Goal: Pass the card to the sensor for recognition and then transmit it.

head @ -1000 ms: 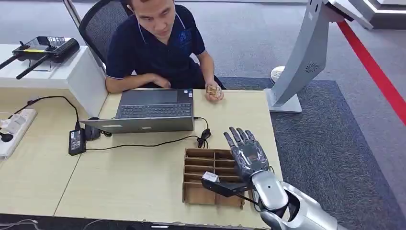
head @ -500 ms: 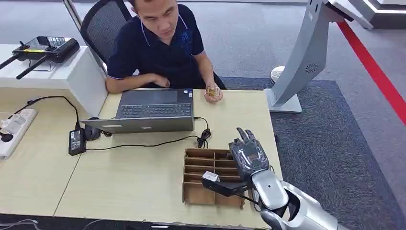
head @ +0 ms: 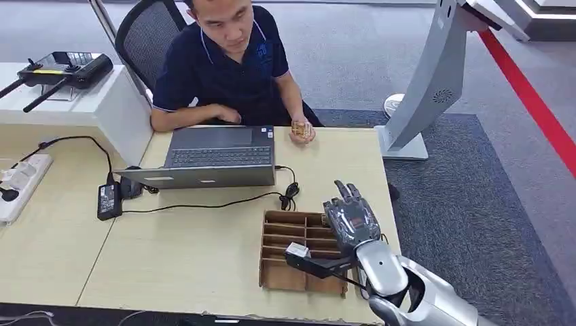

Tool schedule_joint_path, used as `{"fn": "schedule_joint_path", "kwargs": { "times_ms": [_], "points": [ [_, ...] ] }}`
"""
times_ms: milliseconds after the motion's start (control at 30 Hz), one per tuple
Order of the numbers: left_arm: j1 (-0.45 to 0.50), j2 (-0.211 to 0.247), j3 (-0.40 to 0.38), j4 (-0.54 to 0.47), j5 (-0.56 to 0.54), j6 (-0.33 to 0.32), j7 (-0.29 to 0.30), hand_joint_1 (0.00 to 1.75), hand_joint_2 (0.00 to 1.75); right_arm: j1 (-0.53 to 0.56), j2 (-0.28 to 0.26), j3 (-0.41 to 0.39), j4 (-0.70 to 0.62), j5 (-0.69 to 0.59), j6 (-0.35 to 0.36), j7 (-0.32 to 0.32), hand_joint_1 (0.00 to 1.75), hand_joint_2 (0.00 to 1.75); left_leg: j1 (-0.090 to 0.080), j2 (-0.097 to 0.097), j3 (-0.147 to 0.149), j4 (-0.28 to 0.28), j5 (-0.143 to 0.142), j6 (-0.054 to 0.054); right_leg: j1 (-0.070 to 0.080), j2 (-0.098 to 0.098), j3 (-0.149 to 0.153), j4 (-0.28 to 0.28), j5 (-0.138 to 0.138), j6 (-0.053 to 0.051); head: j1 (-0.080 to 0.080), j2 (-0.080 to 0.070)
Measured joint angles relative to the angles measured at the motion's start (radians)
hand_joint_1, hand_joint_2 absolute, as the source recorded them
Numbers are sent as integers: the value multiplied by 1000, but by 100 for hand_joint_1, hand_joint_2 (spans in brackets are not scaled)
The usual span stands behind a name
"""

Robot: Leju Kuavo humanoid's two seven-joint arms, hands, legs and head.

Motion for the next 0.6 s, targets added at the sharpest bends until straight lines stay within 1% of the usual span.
{"fn": "schedule_joint_path", "kwargs": {
  "times_ms": [167,233,300,333,400,467,533,567,600],
  "points": [
    [0,0,0,0,3,0,-3,0,175,-3,0,7,0,-1,-4,0,175,175,0,0,0,0,0,0,0,0,0,0,0,0,0,0],
    [0,0,0,0,3,0,-4,0,175,-3,-2,7,-2,11,-23,0,175,175,0,0,0,0,0,0,0,0,0,0,0,0,0,0],
    [0,0,0,0,2,0,-5,0,175,-3,-6,6,-11,28,-68,-2,175,175,0,0,0,0,0,0,0,0,0,0,0,0,0,0],
    [0,0,0,0,-2,0,-5,0,175,-2,-9,5,-16,40,-100,-2,175,175,0,0,0,0,0,0,0,0,0,0,0,0,0,0],
    [-1,0,0,0,-9,0,-6,0,175,4,-13,-7,-27,74,-190,-2,175,175,0,0,0,0,0,0,0,0,0,0,0,0,0,0],
    [-1,0,0,0,-13,-2,-6,0,175,24,-16,-37,-39,136,-330,0,175,175,0,0,0,0,0,0,0,0,0,0,0,0,0,0],
    [-2,-1,-1,0,-21,-3,-5,0,175,42,-15,-70,-48,178,-431,7,175,175,0,0,0,0,0,0,0,0,0,0,0,0,0,0],
    [-3,-1,-1,0,-23,-3,-5,0,175,50,-15,-80,-50,190,-463,9,175,175,0,0,0,0,0,0,0,0,0,0,0,0,0,0],
    [-4,-2,-1,0,-28,-3,-5,0,175,60,-15,-99,-54,213,-517,12,175,175,0,0,0,0,0,0,0,0,0,0,0,0,0,0]
  ]
}}
